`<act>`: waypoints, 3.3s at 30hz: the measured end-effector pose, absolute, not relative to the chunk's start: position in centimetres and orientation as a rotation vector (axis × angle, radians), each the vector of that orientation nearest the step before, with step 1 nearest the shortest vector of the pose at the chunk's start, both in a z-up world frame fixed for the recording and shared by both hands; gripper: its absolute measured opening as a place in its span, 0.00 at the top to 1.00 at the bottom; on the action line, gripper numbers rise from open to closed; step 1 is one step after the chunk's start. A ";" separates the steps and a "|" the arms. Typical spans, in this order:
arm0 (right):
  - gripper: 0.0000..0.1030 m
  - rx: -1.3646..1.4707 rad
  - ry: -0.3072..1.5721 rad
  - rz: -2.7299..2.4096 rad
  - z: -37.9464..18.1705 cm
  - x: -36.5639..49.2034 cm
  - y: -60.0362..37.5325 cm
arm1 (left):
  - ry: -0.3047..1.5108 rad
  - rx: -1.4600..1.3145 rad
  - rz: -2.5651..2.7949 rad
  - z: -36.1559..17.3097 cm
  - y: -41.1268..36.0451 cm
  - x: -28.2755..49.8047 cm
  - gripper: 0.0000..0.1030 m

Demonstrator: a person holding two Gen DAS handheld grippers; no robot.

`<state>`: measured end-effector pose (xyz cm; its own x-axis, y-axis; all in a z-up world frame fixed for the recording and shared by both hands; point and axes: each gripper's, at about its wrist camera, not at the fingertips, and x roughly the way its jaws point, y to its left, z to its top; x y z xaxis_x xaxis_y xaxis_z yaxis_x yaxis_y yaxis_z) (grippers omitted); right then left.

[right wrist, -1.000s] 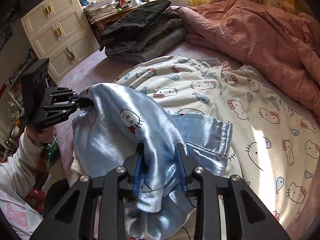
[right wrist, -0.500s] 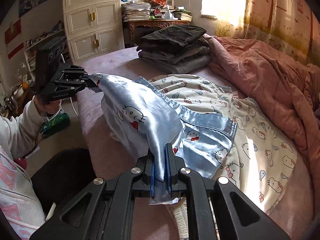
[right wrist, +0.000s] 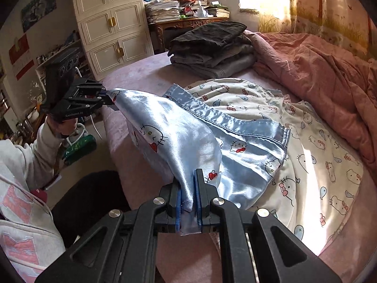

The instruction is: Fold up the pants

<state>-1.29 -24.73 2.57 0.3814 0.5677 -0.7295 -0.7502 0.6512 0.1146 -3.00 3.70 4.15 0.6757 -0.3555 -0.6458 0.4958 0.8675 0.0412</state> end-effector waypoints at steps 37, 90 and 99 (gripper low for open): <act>0.63 0.146 0.589 0.367 0.7 0.6 -28.5 | 0.725 -0.083 -0.361 0.6 5.1 6.4 0.42; 0.94 0.223 0.518 0.379 -1.6 1.3 -18.3 | 0.510 -0.027 -0.127 0.3 -1.4 1.3 0.78; 0.94 0.198 0.569 0.168 -4.4 2.3 -18.7 | 0.665 -0.168 -0.077 -3.3 1.2 3.8 0.93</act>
<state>2.32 -18.69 -4.38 0.8298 0.2119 -0.5162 -0.1027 0.9673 0.2320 3.82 1.21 -3.26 0.7847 -0.1247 -0.6071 0.0175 0.9836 -0.1795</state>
